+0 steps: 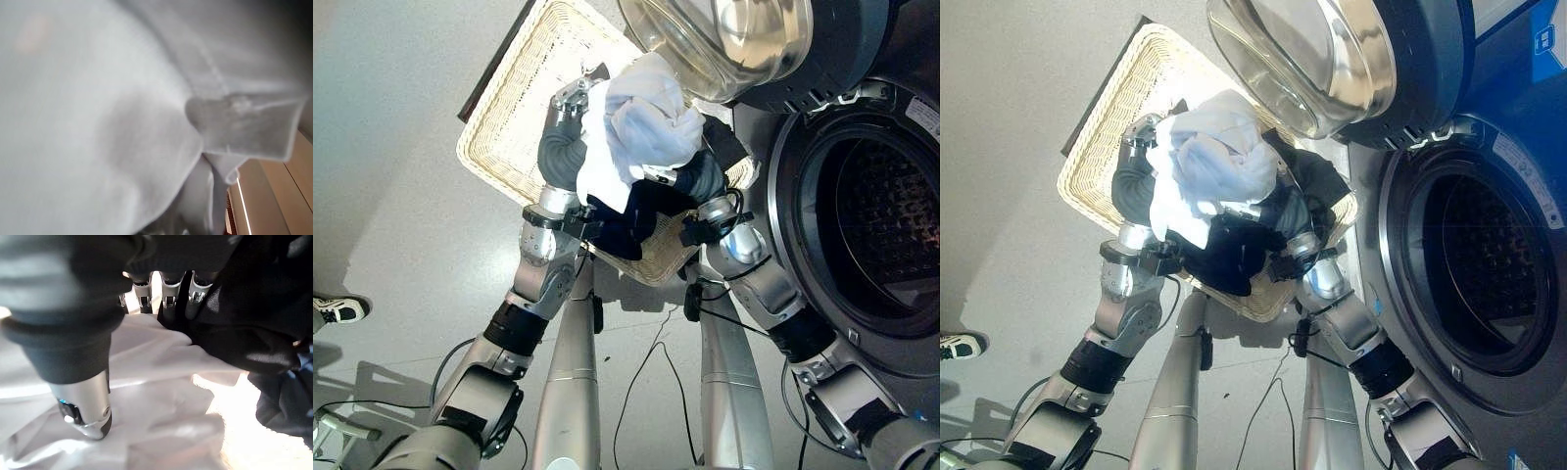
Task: Put the clothes into the washing machine.
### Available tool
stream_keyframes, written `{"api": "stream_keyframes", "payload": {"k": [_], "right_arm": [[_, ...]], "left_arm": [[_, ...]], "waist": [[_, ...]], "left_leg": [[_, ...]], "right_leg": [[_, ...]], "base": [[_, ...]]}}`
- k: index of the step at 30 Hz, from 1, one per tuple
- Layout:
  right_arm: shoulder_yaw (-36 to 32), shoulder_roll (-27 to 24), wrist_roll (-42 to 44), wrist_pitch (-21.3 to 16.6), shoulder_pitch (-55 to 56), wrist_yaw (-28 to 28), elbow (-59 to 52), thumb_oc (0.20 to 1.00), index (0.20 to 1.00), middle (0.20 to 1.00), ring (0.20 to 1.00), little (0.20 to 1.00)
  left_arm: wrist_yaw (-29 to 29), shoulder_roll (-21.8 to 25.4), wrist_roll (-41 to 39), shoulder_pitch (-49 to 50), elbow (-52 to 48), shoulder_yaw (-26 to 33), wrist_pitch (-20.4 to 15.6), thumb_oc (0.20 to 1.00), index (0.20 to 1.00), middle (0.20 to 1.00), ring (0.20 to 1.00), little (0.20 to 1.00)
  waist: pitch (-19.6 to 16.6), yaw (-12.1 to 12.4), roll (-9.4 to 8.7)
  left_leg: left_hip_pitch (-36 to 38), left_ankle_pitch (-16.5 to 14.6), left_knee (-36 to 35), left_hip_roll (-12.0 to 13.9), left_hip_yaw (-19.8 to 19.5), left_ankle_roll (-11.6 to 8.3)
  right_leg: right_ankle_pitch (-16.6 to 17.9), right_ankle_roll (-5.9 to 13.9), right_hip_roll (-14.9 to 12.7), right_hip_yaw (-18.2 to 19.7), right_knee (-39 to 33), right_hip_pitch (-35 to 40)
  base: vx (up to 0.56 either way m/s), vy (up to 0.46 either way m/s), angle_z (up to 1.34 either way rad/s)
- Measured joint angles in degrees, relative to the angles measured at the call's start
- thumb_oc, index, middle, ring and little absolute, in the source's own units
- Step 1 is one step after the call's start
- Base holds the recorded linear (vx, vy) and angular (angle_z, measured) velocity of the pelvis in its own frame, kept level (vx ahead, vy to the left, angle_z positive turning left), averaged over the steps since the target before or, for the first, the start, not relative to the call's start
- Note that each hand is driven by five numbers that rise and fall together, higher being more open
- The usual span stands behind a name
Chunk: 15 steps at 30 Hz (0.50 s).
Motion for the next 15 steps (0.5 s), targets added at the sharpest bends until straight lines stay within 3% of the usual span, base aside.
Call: {"api": "stream_keyframes", "payload": {"k": [15], "right_arm": [[0.54,-0.25,5.29,1.14,-0.18,5.51,-4.58,1.0,1.0,1.0,1.0,1.0]], "left_arm": [[2.36,0.05,2.53,-0.06,-1.91,-0.02,0.08,0.2,0.2,0.2,0.2,0.2]], "waist": [[0.06,0.03,0.37]], "left_leg": [[-0.04,0.02,-0.39,0.02,-0.21,-0.12]], "right_leg": [[-0.39,-0.06,-0.01,-0.2,-0.09,-0.16]], "base": [[0.0,0.0,0.0]]}}
